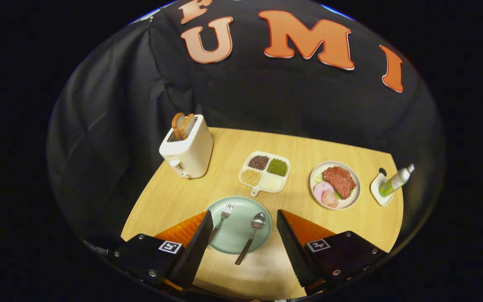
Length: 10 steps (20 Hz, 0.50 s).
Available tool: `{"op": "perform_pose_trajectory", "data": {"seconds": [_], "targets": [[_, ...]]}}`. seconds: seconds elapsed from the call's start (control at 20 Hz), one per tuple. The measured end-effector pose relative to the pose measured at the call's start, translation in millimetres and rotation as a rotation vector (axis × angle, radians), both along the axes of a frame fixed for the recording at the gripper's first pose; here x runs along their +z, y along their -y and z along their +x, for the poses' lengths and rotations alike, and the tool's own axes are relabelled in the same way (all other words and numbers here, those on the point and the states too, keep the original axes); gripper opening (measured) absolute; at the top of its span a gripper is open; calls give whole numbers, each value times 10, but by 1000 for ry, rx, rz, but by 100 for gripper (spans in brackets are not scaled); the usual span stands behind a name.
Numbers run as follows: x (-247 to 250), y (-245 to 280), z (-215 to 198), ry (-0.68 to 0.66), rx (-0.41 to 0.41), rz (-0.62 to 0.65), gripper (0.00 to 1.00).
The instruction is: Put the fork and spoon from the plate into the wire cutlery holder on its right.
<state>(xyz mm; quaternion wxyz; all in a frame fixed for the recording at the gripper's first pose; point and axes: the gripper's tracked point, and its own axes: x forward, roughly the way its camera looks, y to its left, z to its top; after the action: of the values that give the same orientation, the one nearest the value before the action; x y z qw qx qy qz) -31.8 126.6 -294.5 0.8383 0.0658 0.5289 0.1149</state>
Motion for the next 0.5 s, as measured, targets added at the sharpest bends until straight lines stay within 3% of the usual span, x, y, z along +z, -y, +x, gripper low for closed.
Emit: {"op": "perform_pose_trajectory", "data": {"seconds": [0.35,0.5], "targets": [[-1004,-94,-399,-324,-18,-65,85],[-1320,-194,-571,-459,-52,-33,75]]}}
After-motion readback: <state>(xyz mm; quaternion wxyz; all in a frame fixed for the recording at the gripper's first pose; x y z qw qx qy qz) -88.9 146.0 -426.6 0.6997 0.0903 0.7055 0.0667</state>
